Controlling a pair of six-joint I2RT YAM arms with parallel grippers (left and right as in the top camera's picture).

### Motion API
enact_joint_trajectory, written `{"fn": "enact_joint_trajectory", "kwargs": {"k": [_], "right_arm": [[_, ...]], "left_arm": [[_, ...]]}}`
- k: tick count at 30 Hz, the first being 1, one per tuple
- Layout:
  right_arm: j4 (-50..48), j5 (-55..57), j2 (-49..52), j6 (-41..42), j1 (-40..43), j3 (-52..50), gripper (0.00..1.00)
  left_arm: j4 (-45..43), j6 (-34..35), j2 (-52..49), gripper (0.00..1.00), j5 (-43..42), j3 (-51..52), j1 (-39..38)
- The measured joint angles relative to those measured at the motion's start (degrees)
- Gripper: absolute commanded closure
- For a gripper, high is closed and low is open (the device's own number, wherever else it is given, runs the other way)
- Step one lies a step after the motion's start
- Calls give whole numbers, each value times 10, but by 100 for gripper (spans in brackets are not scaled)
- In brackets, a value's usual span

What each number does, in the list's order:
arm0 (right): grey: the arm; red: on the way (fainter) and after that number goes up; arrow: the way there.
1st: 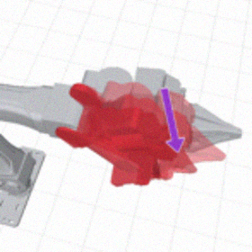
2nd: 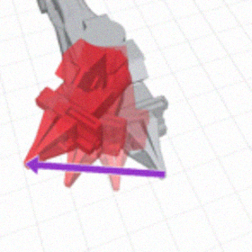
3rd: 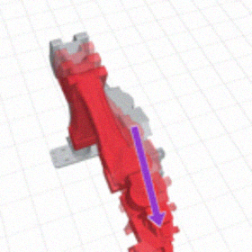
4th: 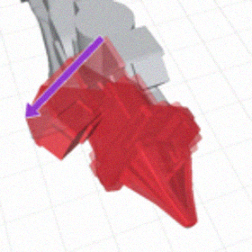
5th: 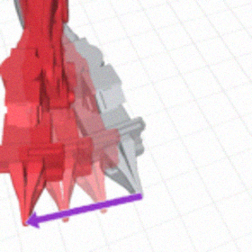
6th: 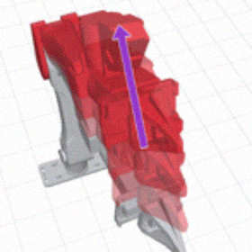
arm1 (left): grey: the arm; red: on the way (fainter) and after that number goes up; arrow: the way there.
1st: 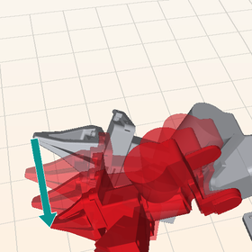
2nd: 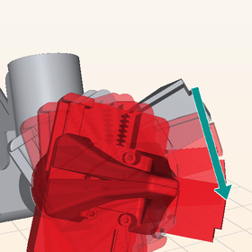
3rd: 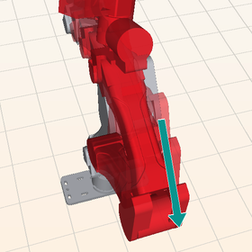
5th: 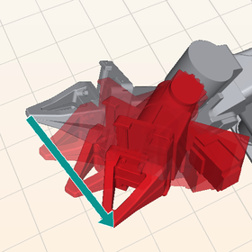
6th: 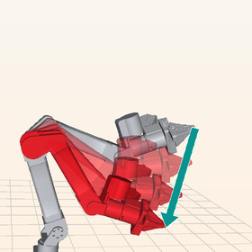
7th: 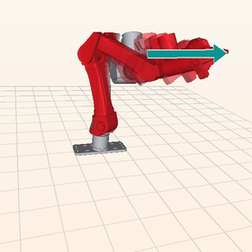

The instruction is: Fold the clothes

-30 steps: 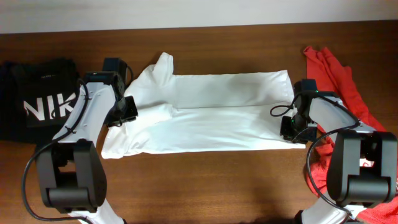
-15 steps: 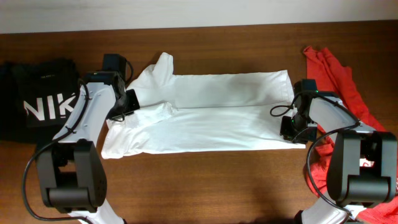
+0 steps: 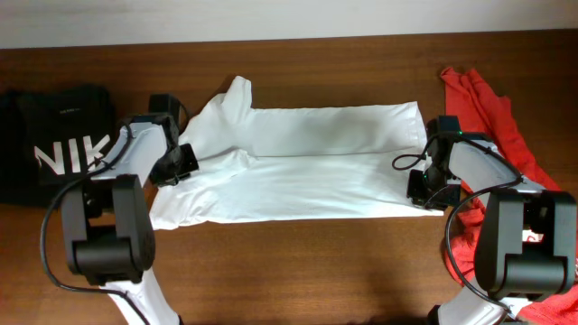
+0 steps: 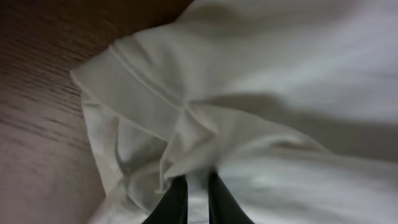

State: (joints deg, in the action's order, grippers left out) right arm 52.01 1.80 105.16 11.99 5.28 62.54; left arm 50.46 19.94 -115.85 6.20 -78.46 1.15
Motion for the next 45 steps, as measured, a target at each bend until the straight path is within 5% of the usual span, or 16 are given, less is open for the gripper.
{"fn": "enact_joint_trajectory", "kwargs": {"k": [18,28,36,45], "right_arm": [[140,-28,0,0,0,-1,71],[84,-30,-127,0,0,42,71],[17,-61,-65,-17,0,42,73],[-9,-80,18,-43,0,42,73]], "left_arm": [[193,-2,-9,77,3,3,19],[190,3,31,70,48,4,19],[199,19,31,70,78,4,19],[105,22,32,67,74,79,19]]}}
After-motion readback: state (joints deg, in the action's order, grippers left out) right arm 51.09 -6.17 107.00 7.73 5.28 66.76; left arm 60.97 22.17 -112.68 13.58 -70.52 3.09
